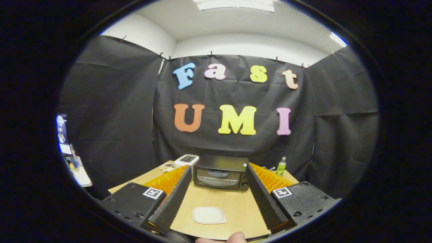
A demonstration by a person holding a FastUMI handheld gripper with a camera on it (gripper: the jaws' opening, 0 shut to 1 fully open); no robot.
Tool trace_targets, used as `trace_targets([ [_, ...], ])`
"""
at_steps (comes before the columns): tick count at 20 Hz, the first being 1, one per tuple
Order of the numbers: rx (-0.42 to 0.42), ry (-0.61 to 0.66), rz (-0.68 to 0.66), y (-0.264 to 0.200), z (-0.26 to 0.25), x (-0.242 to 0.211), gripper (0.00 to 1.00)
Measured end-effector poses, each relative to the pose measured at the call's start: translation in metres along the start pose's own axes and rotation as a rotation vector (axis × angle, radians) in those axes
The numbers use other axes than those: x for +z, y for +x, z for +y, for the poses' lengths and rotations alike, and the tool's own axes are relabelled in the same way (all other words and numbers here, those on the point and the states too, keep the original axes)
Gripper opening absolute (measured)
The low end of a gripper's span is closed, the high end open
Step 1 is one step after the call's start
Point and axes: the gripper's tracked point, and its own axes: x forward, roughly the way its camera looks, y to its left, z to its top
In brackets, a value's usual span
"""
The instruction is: Open the toaster oven, put the food inside, and close the toaster oven door.
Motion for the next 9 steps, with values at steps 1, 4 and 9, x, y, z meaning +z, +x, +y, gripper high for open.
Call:
trace_targets([
  [1,0.005,0.012,0.010,0.001,0.001,-0.003,1.00],
  [4,0.000,0.013,0.032,0.007,-0.002,-0.012,1.00],
  [9,-0.020,0.038,0.046,0.009,-0.013,-0.017,1.00],
])
